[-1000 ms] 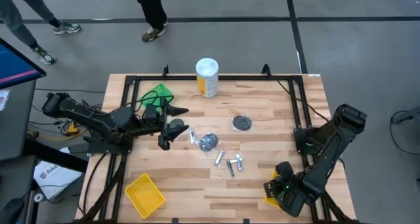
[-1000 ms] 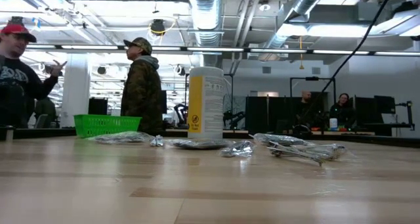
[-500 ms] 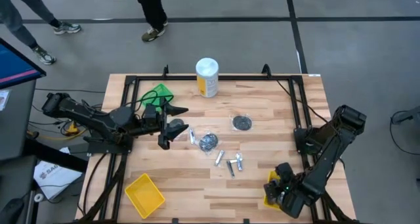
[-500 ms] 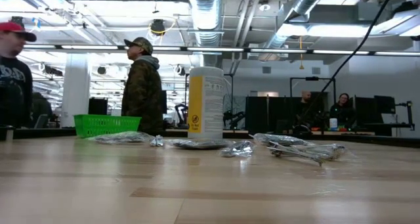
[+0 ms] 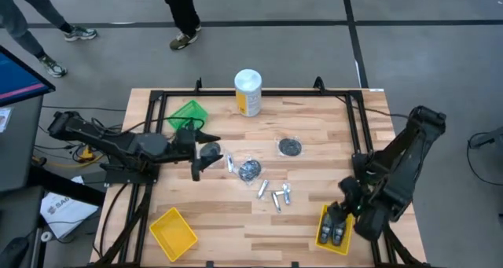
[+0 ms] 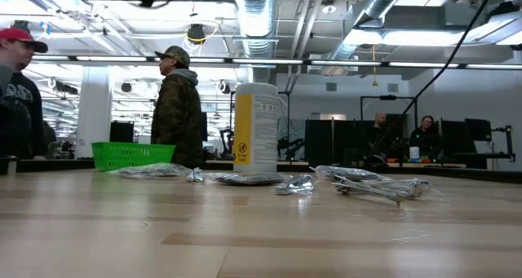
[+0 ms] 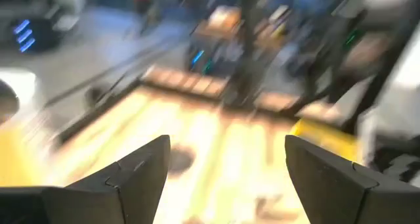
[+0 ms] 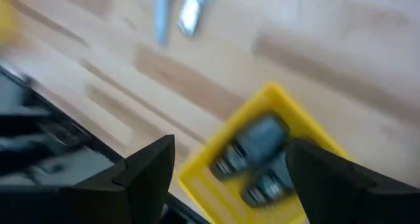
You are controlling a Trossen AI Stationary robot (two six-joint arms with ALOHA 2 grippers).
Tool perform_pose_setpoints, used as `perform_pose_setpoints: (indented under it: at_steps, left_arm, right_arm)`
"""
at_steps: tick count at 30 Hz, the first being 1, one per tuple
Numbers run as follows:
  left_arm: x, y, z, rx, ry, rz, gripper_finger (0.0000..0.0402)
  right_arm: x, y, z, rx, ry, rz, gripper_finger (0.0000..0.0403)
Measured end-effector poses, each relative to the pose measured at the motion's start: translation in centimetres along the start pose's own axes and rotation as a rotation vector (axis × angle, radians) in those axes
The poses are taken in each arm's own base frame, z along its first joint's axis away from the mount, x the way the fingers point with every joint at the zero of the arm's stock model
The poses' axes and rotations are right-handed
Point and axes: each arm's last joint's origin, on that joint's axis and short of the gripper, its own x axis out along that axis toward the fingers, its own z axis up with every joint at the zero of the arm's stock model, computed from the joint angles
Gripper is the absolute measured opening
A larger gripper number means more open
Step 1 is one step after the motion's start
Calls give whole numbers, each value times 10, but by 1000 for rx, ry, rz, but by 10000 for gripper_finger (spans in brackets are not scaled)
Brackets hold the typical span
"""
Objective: Pick & Place Travel size toiletries
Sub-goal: Put the black hairbrush into the green bin
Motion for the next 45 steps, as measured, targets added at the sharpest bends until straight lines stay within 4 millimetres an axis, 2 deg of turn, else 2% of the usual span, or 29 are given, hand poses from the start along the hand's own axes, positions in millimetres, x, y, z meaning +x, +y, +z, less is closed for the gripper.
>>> perform_pose_setpoints:
  at_steps: [4, 8, 13, 16, 23, 40, 45]
  left_arm:
    - [7, 11, -27, -6, 223, 141, 289]
    - [18, 22, -53, -32, 412, 282, 289]
    - [31, 39, -88, -128, 571, 333, 289]
    - [30, 51, -106, -139, 621, 390, 289]
    - [32, 73, -125, -91, 644, 471, 289]
    - [58, 77, -168, -52, 754, 512, 289]
    - [61, 76, -171, -72, 763, 498, 256]
  right_arm:
    - [-15, -1, 21, -27, -142, 127, 275]
    - [-20, 1, 37, -84, -229, 174, 276]
    - [-25, 6, 53, -180, -295, 208, 276]
    - [-28, 8, 62, -215, -313, 234, 276]
    - [-30, 12, 75, -241, -348, 252, 276]
    - [-29, 14, 79, -236, -355, 252, 276]
    - [-29, 15, 79, -235, -354, 258, 276]
